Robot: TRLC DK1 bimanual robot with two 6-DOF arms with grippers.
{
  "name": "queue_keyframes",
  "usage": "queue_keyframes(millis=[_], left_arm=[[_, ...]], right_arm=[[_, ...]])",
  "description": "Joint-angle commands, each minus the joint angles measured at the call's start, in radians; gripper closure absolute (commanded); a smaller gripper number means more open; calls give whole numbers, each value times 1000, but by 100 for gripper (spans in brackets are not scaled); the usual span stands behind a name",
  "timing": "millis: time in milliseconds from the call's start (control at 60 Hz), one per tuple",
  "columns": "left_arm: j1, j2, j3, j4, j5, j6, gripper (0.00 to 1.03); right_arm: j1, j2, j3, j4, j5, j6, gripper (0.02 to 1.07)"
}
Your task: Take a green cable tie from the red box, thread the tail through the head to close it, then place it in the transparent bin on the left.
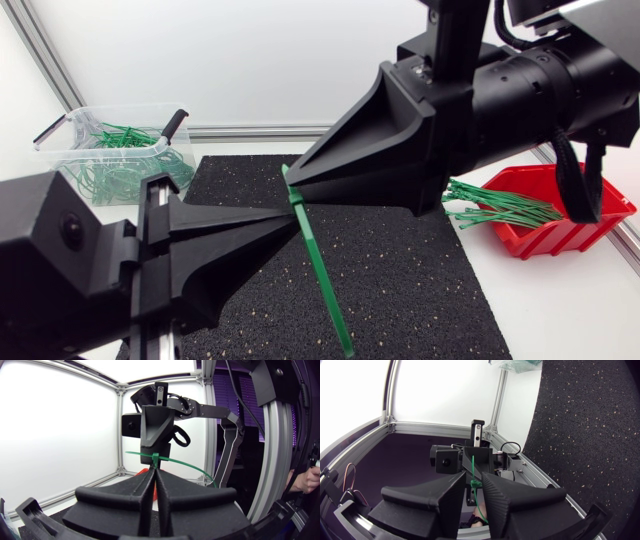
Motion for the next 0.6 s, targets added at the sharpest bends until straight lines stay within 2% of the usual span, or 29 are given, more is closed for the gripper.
queue_keyframes(millis=[0, 100, 167, 383, 583], left_arm=[[-17, 15, -21, 5, -7, 23, 99], [-31, 22, -23, 8, -18, 28, 99], [-37, 28, -23, 11, -27, 31, 99], [-69, 31, -21, 10, -53, 38, 99], [-170, 12, -17, -12, -126, 54, 99]], right_arm=[[3, 15, 7, -6, 6, -30, 89], [2, 13, 5, -6, 6, -31, 90], [2, 12, 2, -6, 17, -37, 101], [-3, 6, 7, -9, 42, -45, 101], [-55, 99, 45, 13, 86, -46, 101]])
